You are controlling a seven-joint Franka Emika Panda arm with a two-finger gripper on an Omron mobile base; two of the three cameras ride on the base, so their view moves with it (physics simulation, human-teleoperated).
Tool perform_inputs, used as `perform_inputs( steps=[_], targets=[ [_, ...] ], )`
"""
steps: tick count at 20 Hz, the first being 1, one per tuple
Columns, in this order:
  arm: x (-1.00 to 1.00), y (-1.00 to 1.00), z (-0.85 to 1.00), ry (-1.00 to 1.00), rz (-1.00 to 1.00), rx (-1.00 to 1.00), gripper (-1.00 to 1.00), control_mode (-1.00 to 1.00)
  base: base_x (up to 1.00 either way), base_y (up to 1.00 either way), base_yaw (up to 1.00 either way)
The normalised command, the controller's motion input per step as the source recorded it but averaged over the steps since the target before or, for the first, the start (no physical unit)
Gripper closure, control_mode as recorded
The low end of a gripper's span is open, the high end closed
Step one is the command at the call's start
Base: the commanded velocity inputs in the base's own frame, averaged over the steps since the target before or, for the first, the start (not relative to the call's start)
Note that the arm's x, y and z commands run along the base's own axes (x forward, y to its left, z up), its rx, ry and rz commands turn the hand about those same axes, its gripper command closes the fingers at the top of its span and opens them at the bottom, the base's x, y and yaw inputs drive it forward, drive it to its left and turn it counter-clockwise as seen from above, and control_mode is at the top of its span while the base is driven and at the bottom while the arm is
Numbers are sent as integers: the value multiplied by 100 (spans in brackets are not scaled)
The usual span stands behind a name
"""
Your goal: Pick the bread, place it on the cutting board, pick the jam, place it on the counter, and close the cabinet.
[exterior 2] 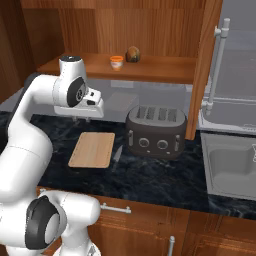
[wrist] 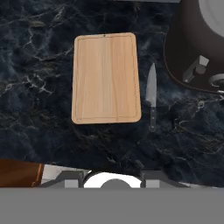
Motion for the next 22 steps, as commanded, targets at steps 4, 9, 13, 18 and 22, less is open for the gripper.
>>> perform_inputs(
  steps=[4,9,13,18,22],
  targets=[
    [1,0,0,0,0,0,-100,-100,0,0,0],
    [0,-1,0,0,0,0,-100,-100,0,0,0],
    [0,-6,0,-1,0,0,-100,-100,0,0,0],
    [-19,-10,1,-18,0,0,-100,-100,0,0,0],
    [-27,-12,12,-23,0,0,-100,-100,0,0,0]
  ],
)
